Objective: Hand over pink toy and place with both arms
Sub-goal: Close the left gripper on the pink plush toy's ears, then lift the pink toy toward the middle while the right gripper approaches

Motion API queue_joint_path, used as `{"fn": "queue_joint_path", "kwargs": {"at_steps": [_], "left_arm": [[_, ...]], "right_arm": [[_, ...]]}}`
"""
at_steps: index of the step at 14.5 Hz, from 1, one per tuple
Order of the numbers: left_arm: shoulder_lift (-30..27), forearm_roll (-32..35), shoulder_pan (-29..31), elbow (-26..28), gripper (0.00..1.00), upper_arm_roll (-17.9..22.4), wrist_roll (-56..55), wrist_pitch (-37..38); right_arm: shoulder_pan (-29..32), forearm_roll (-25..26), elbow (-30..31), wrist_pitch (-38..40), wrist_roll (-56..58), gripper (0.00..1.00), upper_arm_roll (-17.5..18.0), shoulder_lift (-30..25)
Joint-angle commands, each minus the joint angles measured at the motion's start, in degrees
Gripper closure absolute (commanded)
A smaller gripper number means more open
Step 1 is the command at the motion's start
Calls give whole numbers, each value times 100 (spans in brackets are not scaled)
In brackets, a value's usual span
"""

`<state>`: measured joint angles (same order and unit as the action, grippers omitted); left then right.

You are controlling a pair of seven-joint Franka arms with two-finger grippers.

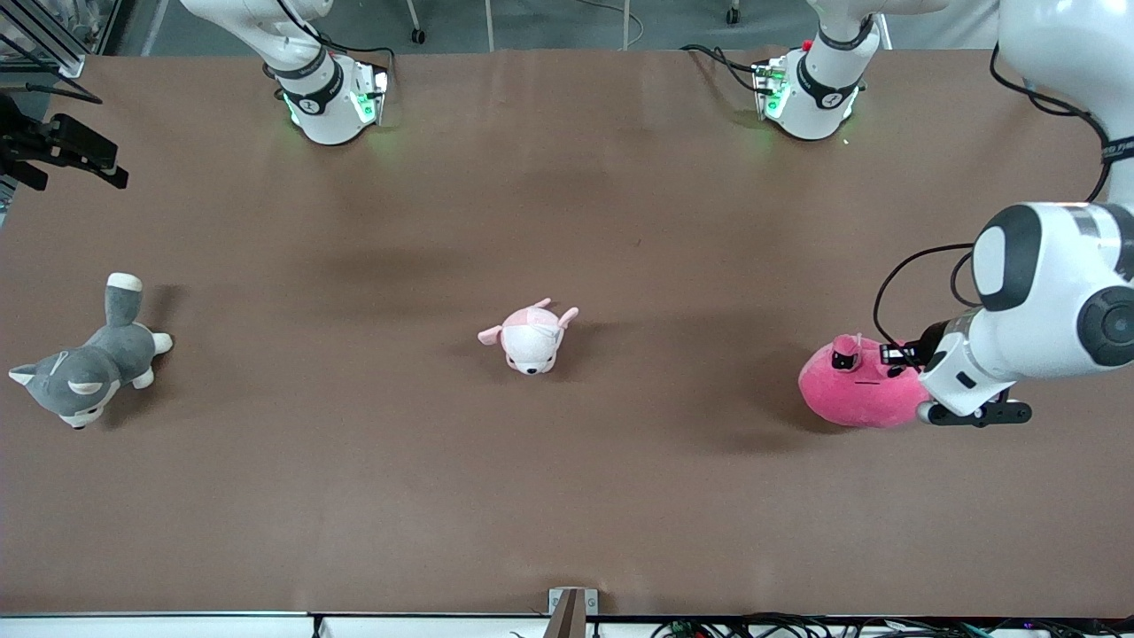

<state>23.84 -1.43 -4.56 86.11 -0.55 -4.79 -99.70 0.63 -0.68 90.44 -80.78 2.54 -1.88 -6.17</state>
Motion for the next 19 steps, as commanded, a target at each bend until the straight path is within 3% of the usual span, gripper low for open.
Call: {"fn": "queue_joint_path", "kwargs": {"at_steps": [1,5,9,12,16,19], "left_arm": [[-143,-304,-62,-610,100,-295,-572,721],[-205,-849,-124,-1524,100,-1190,-2154,1496],[-240,-1193,-255,-2097,100,-2000,-3438,1401],[-258,-1202,-913,-2212,100,-2072,-4308,858],[-152,-1193,-1784,-2317,100,-2054,-5242,-58],[-38,-1193,-2048,-2326,100,-2028,-5304,-287]], "right_arm": [[43,121,-148,-17,9,0,4,-43],[253,33,-211,-51,35,0,-5,721],[455,121,-211,-376,236,0,-5,1257],[517,86,-184,-369,291,0,-5,1276],[-42,-185,-220,-395,-2426,0,118,1276],[-448,-1098,-246,-430,-4598,0,118,1276]]}}
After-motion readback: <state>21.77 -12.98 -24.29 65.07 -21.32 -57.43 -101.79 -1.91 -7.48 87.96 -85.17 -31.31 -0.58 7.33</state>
